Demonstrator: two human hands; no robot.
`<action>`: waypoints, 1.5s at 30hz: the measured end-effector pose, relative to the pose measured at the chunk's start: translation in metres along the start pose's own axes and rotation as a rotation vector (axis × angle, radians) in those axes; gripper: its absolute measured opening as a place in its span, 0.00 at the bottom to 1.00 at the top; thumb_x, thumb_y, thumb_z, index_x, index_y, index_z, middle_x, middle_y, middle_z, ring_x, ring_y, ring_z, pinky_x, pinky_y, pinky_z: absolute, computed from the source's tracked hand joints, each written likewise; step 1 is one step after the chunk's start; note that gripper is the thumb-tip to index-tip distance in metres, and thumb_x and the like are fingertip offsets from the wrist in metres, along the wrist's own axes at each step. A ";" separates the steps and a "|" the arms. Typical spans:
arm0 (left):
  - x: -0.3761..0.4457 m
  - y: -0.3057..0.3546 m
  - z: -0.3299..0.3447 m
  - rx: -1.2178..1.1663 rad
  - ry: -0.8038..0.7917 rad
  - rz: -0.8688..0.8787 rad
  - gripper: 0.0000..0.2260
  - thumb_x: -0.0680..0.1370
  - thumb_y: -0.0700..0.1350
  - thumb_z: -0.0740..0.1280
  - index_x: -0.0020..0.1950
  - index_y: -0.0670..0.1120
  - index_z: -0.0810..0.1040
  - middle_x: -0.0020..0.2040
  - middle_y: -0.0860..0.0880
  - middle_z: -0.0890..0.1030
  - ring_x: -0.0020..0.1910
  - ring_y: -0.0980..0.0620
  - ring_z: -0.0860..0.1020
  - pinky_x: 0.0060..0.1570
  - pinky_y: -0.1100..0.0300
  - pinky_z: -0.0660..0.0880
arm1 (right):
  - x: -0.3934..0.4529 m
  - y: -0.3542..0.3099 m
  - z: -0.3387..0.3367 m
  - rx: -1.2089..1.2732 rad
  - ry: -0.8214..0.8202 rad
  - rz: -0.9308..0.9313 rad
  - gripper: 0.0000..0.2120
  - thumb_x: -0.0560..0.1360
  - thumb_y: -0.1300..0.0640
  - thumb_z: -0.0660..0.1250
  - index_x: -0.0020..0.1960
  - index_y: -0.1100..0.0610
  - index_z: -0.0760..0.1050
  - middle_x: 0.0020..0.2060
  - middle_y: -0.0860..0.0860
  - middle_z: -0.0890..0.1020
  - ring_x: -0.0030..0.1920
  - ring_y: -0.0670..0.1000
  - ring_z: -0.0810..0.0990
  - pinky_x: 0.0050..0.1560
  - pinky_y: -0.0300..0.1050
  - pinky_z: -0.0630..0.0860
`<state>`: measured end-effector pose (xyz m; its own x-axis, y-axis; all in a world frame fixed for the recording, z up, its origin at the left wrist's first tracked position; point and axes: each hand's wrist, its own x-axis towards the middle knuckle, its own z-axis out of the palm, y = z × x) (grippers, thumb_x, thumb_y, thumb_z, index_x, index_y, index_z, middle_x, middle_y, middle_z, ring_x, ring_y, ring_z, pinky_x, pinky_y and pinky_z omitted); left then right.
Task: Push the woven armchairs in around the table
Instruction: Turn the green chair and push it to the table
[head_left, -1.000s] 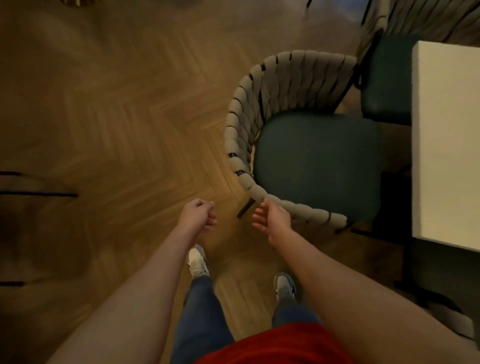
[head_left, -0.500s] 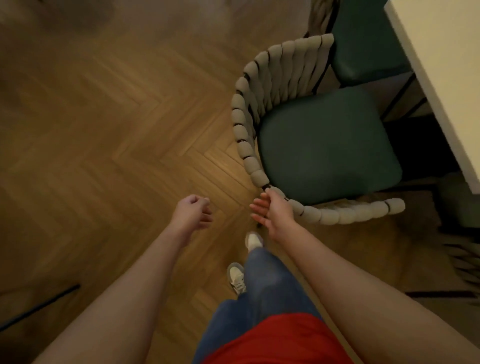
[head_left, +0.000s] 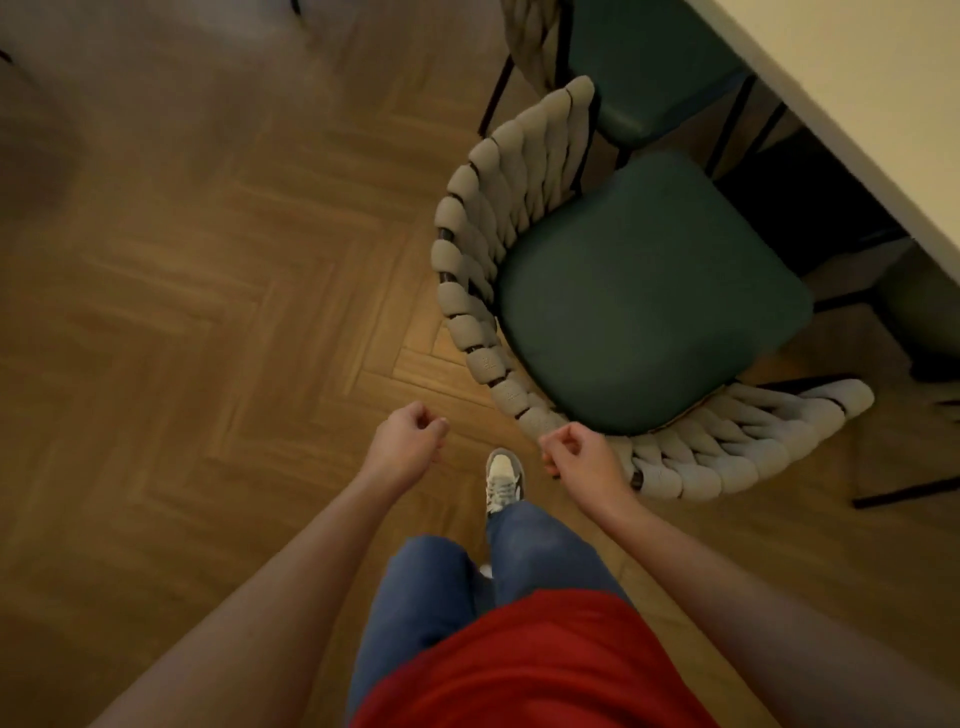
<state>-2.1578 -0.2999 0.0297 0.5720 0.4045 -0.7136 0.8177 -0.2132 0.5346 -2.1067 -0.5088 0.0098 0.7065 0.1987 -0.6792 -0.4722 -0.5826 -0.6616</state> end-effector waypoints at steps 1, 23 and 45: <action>0.007 0.006 -0.007 0.053 -0.010 0.013 0.08 0.81 0.46 0.63 0.50 0.43 0.78 0.44 0.45 0.83 0.41 0.48 0.81 0.41 0.53 0.78 | 0.000 -0.002 0.001 -0.021 0.018 -0.001 0.07 0.78 0.52 0.65 0.44 0.54 0.77 0.39 0.51 0.82 0.42 0.51 0.81 0.48 0.53 0.80; 0.168 0.117 -0.100 0.163 -0.367 0.003 0.18 0.82 0.49 0.63 0.69 0.44 0.67 0.52 0.42 0.79 0.49 0.44 0.81 0.47 0.48 0.81 | 0.017 -0.038 0.087 0.571 0.853 0.602 0.09 0.77 0.53 0.61 0.42 0.57 0.75 0.41 0.58 0.82 0.44 0.58 0.81 0.46 0.54 0.79; 0.216 0.163 -0.044 0.086 -0.296 -0.166 0.19 0.81 0.48 0.66 0.70 0.46 0.69 0.55 0.44 0.78 0.49 0.43 0.80 0.46 0.42 0.79 | 0.042 -0.004 0.046 1.648 0.874 0.588 0.28 0.74 0.58 0.72 0.72 0.55 0.66 0.65 0.58 0.75 0.60 0.60 0.77 0.50 0.61 0.80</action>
<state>-1.9043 -0.2084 -0.0174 0.4139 0.1678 -0.8947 0.8966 -0.2449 0.3689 -2.0996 -0.4625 -0.0308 0.0834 -0.3963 -0.9143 -0.2926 0.8673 -0.4027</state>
